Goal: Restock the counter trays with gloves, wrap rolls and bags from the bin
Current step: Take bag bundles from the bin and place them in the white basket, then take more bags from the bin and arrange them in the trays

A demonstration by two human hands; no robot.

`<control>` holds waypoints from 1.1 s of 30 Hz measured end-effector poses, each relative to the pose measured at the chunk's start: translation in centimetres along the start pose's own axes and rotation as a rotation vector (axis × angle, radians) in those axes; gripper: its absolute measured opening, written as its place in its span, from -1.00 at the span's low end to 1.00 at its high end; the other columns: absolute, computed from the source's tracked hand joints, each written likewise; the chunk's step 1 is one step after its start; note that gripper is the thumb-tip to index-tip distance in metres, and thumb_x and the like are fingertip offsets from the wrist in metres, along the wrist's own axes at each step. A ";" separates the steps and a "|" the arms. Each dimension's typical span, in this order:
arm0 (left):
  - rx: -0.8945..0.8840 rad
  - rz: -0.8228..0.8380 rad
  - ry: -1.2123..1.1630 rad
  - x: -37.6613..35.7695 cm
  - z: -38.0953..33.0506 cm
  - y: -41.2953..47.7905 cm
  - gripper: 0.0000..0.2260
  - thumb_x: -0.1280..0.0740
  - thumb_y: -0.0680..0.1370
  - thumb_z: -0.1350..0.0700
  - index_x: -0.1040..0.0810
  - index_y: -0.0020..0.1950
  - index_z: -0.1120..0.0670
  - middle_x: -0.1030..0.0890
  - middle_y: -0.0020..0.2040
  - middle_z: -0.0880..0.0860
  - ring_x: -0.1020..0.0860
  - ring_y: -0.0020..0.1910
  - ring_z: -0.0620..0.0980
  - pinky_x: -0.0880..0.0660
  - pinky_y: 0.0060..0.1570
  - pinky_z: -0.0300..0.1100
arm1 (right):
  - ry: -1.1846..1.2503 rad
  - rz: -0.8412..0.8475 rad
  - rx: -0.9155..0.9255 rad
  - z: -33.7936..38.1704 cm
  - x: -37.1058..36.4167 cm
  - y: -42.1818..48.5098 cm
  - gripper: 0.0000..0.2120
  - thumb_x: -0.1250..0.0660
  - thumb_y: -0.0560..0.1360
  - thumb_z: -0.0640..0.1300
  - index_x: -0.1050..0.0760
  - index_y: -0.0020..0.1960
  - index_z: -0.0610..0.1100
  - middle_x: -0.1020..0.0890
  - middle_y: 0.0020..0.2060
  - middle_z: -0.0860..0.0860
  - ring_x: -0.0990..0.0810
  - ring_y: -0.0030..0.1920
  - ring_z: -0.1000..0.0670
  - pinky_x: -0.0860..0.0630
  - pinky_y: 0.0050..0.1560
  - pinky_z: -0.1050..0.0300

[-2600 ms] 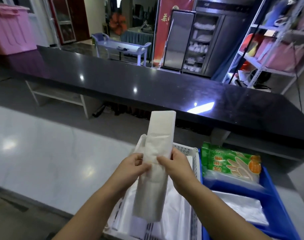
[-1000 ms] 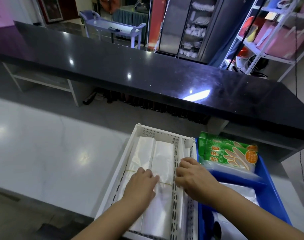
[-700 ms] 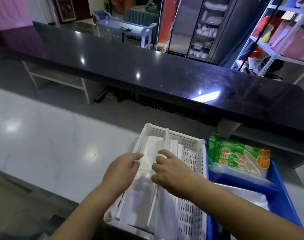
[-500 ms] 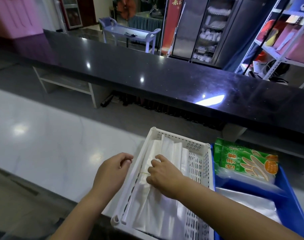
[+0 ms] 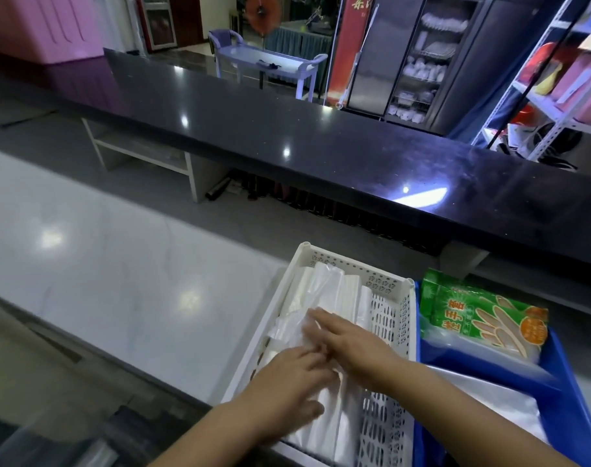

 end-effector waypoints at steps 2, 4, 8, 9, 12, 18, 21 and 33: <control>0.008 0.085 0.029 -1.1 0.6 0.0 -0.42 -0.28 0.45 -0.05 -0.22 0.44 -0.06 -0.13 0.53 0.01 0.06 0.52 -0.02 0.05 0.47 -0.09 | -0.126 0.077 0.104 -0.4 -0.7 0.8 -0.49 -0.04 0.62 0.02 0.11 0.49 0.19 0.21 0.43 0.23 0.22 0.48 0.12 0.23 0.45 0.20; 0.015 0.172 0.060 -1.8 1.1 -0.2 -0.33 -0.28 0.48 -0.08 -0.03 0.51 -0.10 0.07 0.57 0.02 0.23 0.51 -0.03 0.27 0.42 -0.12 | -0.249 0.102 0.153 -1.0 -0.7 1.5 -0.49 0.04 0.62 0.07 0.19 0.49 0.15 0.28 0.43 0.16 0.34 0.46 0.09 0.35 0.43 0.14; 0.002 0.256 0.108 -2.4 1.3 -0.1 -0.25 -0.30 0.48 -0.11 0.11 0.51 -0.13 0.20 0.55 0.01 0.40 0.43 -0.08 0.40 0.35 -0.12 | -0.318 0.113 0.082 -2.3 -0.4 3.2 -0.46 0.11 0.60 0.17 0.23 0.49 0.12 0.30 0.46 0.11 0.37 0.46 0.06 0.38 0.43 0.02; 0.008 0.269 0.108 -2.4 1.3 -0.1 -0.24 -0.31 0.47 -0.11 0.11 0.51 -0.14 0.22 0.55 0.00 0.41 0.42 -0.08 0.40 0.35 -0.11 | -0.320 0.110 0.064 -2.5 -0.3 3.7 -0.45 0.10 0.59 0.19 0.23 0.50 0.10 0.28 0.48 0.09 0.37 0.46 0.05 0.37 0.44 0.00; 0.051 0.288 0.054 -2.3 1.3 -0.2 -0.21 -0.37 0.44 -0.08 0.06 0.51 -0.16 0.20 0.55 -0.02 0.39 0.41 -0.12 0.40 0.36 -0.09 | -0.306 0.092 -0.007 -3.5 0.1 5.2 -0.42 0.09 0.58 0.20 0.22 0.50 0.08 0.21 0.52 0.04 0.33 0.48 0.03 0.32 0.47 -0.05; 0.170 0.258 -0.133 -0.6 0.3 -1.4 -0.42 -0.30 0.43 0.23 -0.33 0.41 -0.13 0.03 0.56 -0.09 0.24 0.46 -0.18 0.30 0.45 -0.09 | -0.183 -0.029 -0.036 -5.8 0.8 6.7 -0.44 0.12 0.59 0.20 0.18 0.51 0.06 0.16 0.53 0.06 0.34 0.43 0.12 0.35 0.41 0.12; 0.282 0.197 -0.208 0.3 -0.3 -3.5 -0.59 -0.22 0.48 0.28 -0.52 0.26 -0.06 -0.19 0.51 -0.13 0.04 0.48 -0.23 0.10 0.48 -0.19 | -0.184 -0.097 -0.067 -5.9 1.4 7.0 -0.47 0.08 0.61 0.14 0.06 0.52 -0.01 0.03 0.54 0.02 0.15 0.51 0.05 0.26 0.43 0.14; 0.846 -0.359 -0.090 8.9 1.8 -21.0 -0.71 -0.27 0.54 0.12 -0.54 0.20 -0.17 -0.59 0.15 -0.17 -0.51 0.17 -0.13 -0.46 0.13 -0.12 | -0.135 -0.495 0.243 10.7 6.4 8.0 -0.84 -0.28 0.53 -0.14 -0.62 -0.06 -0.14 -0.70 -0.13 -0.07 -0.60 -0.06 -0.18 -0.48 -0.11 0.03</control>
Point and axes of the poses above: each hand's wrist, its own y-axis towards the middle knuckle, its own x-axis out of the back of the hand, z = x × y, the point moved 4 cm from there along y, towards the middle knuckle
